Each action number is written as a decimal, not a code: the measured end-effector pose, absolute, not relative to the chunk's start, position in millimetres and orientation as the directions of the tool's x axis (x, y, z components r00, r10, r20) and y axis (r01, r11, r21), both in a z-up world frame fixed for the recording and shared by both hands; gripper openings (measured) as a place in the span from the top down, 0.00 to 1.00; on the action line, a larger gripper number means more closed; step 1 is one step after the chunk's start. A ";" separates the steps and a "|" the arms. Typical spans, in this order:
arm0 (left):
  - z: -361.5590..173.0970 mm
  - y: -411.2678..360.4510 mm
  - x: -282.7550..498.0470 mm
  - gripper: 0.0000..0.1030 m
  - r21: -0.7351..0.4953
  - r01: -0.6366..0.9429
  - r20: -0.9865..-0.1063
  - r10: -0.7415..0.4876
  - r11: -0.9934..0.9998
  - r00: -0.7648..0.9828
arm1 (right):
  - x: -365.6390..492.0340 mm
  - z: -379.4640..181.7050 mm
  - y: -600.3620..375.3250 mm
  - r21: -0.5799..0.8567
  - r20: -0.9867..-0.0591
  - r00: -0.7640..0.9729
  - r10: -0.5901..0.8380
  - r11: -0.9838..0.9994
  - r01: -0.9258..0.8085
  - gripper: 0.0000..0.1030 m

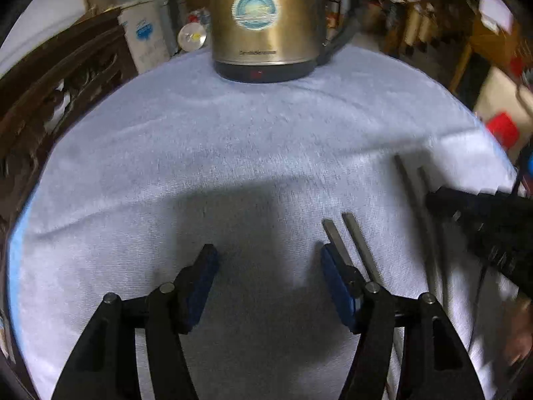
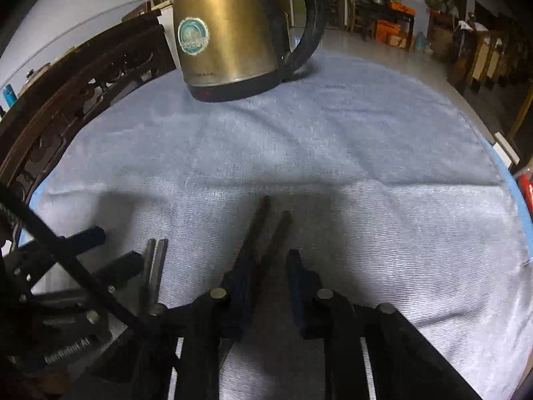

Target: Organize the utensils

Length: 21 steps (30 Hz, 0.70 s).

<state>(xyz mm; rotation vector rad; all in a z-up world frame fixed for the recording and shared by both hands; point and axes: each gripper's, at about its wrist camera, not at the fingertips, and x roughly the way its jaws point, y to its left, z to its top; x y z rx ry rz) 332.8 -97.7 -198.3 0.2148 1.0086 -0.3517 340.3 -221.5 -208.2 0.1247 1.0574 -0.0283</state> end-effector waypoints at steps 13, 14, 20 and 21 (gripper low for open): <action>-194.9 -114.2 331.8 0.36 -0.038 0.409 -0.881 -0.224 0.912 0.417 | 320.1 -203.4 -272.9 0.226 -0.898 0.425 0.114 0.948 0.223 0.77; -196.2 -117.9 331.7 0.37 -0.008 0.416 -0.883 -0.202 0.909 0.423 | 321.8 -203.1 -272.8 0.222 -0.898 0.426 0.108 0.948 0.229 0.77; -196.6 -114.5 329.7 0.71 -0.004 0.421 -0.875 -0.207 0.907 0.438 | 328.5 -206.4 -256.7 0.133 -0.908 0.417 0.046 0.974 0.182 0.86; -195.9 -113.4 327.9 0.81 -0.003 0.429 -0.875 -0.210 0.903 0.436 | 328.1 -206.8 -251.9 0.107 -0.906 0.423 0.027 0.980 0.167 0.87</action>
